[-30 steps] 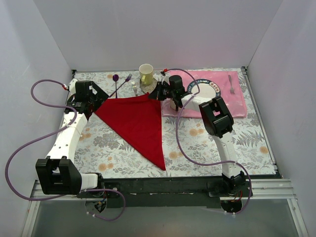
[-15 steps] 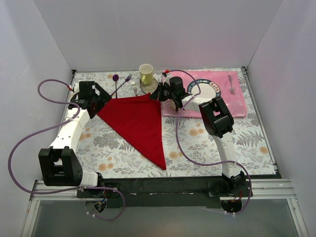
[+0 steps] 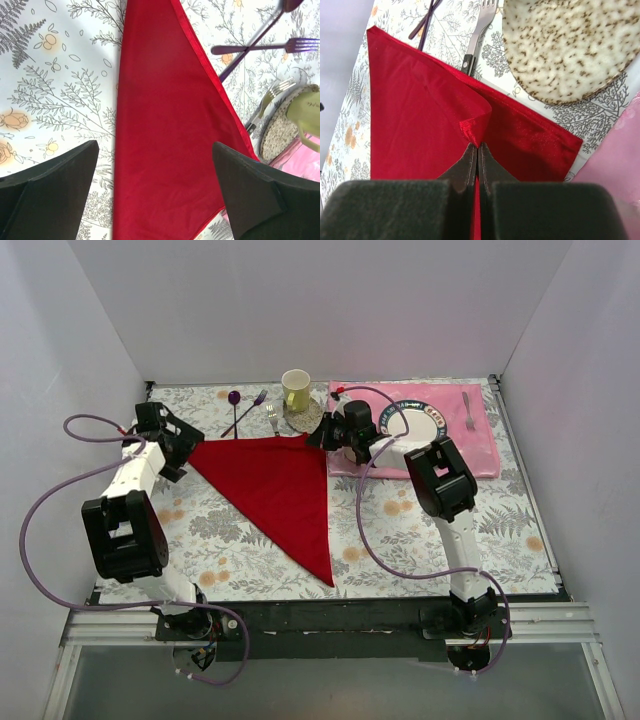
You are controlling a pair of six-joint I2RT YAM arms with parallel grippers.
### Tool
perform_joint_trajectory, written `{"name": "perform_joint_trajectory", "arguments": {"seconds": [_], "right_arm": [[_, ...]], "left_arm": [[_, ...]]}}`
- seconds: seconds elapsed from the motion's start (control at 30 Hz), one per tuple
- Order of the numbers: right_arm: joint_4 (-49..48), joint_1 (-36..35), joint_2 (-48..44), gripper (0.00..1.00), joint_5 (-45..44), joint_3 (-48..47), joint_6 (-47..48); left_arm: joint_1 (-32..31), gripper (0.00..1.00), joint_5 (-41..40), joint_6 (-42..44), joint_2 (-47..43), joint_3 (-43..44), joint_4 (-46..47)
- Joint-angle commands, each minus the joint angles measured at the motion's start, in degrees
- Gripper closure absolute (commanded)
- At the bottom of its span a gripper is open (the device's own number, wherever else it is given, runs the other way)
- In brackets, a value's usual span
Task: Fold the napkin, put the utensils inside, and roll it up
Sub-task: Fold the napkin
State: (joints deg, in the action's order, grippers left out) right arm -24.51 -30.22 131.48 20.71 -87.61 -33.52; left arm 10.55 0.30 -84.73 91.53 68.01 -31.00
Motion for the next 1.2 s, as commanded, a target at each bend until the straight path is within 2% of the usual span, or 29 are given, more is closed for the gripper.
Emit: {"name": "perform_joint_trajectory", "arguments": {"seconds": [0.0,0.67,0.83,0.97,1.03,1.13,1.17], "right_arm": [[-4.13,-0.54,-4.56,0.99,-2.34,1.74,0.56],[0.60,-2.65,-8.61,0.99,-9.28,3.68,7.15],[2.53,-2.92,-7.47,0.94,-10.25,1.93,7.59],[6.31,-3.44,-6.59,0.87,-12.71,-0.44,9.69],[12.27,-3.44,-5.54,0.81,-14.72,-3.16,11.36],[21.59,-4.67,-5.62,0.57,-20.24,-9.32,17.05],[24.05,-5.28,-5.97,0.45,-22.27,-11.94,18.73]], "left_arm": [[1.05,0.03,2.87,-0.53,1.37,3.80,1.30],[3.96,0.05,4.97,-0.17,8.32,8.10,2.96],[4.04,0.05,6.47,-0.35,10.16,8.98,3.49],[3.96,0.09,8.23,-0.09,11.22,9.16,5.16],[3.96,0.11,9.37,0.53,12.45,9.86,5.95],[4.04,0.16,10.16,1.06,14.46,10.83,6.75],[4.22,0.17,10.25,1.14,15.17,11.27,6.92]]}}
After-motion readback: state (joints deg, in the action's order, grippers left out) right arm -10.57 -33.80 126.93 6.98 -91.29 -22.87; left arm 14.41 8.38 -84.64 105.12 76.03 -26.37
